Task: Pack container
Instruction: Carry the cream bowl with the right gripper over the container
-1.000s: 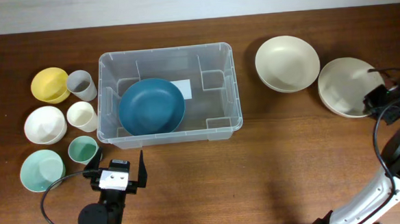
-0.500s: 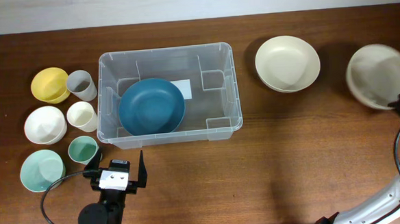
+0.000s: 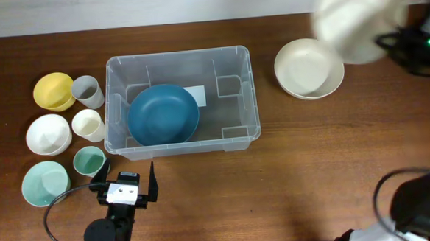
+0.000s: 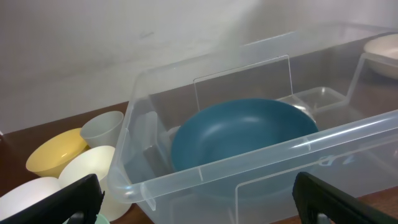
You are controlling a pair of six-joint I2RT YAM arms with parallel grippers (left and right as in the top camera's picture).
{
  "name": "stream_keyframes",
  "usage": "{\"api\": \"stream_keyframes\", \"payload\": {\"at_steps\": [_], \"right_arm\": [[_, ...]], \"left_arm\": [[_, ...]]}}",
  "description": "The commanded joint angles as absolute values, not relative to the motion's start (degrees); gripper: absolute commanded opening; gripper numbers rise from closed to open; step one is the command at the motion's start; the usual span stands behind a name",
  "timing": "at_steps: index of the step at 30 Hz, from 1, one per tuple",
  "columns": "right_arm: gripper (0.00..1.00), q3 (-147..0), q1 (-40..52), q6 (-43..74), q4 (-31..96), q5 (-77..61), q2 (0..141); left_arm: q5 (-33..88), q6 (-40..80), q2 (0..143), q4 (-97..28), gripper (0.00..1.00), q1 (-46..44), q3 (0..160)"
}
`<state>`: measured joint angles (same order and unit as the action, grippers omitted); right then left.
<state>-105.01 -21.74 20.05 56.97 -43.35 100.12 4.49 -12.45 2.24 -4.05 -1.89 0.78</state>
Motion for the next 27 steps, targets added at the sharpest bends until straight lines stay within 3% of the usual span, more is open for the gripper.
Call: {"api": "stream_keyframes", "payload": {"at_steps": [1, 5, 12, 27], "right_arm": [[0.04, -105.71, -6.87, 19.07, 56.05, -32.05, 98.74], [0.04, -105.69, 10.55, 22.85, 51.88, -24.21, 101.54], [0.04, -105.69, 23.44, 26.06, 47.35, -22.87, 109.49], [0.06, -105.67, 28.53, 29.5, 42.96, -22.44, 122.21]], "left_arm": [[4.71, -12.73, 1.98, -4.29, 1.0, -1.58, 0.54], [4.71, -12.73, 1.98, -4.29, 1.0, -1.58, 0.54], [4.71, -12.73, 1.98, -4.29, 1.0, -1.58, 0.54], [4.71, -12.73, 1.98, -4.29, 1.0, -1.58, 0.54]]}}
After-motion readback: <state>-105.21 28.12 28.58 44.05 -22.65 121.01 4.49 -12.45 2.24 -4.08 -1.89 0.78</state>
